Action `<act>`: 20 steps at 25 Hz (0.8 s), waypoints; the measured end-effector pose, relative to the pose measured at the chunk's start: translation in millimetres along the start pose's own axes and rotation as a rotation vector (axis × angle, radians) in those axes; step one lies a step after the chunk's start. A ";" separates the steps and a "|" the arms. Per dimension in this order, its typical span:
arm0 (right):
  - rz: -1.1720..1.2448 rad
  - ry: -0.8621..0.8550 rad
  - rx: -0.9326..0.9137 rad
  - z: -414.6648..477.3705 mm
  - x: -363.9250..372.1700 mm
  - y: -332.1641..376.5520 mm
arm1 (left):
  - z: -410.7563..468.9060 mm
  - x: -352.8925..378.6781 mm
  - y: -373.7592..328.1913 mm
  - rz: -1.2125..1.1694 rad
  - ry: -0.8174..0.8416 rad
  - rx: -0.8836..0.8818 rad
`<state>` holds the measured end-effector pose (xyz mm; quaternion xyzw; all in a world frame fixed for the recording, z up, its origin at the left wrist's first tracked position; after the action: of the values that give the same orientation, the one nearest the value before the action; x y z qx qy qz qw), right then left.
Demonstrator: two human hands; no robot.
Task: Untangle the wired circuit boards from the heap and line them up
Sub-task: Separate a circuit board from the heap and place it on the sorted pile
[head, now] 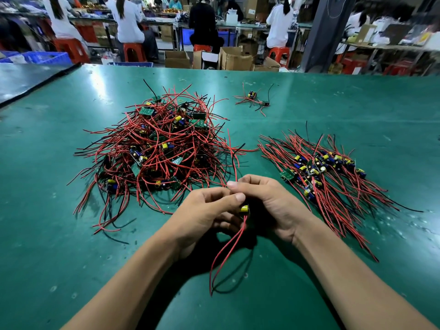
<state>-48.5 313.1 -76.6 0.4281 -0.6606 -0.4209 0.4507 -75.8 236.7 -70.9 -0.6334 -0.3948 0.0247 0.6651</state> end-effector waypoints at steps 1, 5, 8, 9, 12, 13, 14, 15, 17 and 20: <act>0.020 -0.004 -0.011 1.9 -0.6 -1.6 | -0.1 -0.5 0.2 -0.008 0.001 -0.008; -0.017 -0.074 -0.087 6.6 -6.5 -1.1 | 2.6 -6.6 2.1 -0.014 -0.026 -0.044; -0.098 -0.227 -0.153 7.3 -23.8 6.5 | 3.5 -8.2 3.7 0.024 -0.043 -0.054; -0.109 -0.262 -0.157 6.8 -28.1 7.7 | 3.2 -7.7 4.0 0.045 -0.037 -0.060; -0.083 -0.326 -0.123 5.9 -34.9 3.5 | 2.6 -4.0 5.7 0.087 0.003 -0.074; -0.066 -0.330 -0.109 5.6 -34.8 1.6 | 2.3 -3.0 5.7 0.075 0.007 -0.074; -0.055 -0.326 -0.095 5.8 -34.7 0.2 | 2.9 -3.2 5.4 0.057 -0.002 -0.066; -0.053 -0.317 -0.078 6.3 -34.9 -1.2 | 3.3 -4.8 4.6 0.041 -0.028 -0.054; -0.079 -0.288 -0.041 7.4 -35.0 -3.9 | 4.3 -12.1 3.7 0.026 -0.112 -0.027; -0.118 -0.158 -0.021 6.4 -24.1 -6.4 | 4.5 -18.1 -0.6 0.015 -0.179 0.026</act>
<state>-48.0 335.2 -89.8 0.4268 -0.6633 -0.4863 0.3760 -91.0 230.6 -79.9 -0.6229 -0.4476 0.0914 0.6350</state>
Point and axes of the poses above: each hand's wrist, its own z-axis towards the middle knuckle, its own x-axis out of the palm, y = z × x, the point moved 10 cm from there along z, towards the middle knuckle, and after that the axes turned 12 degrees about -z, right-handed, at the moved point
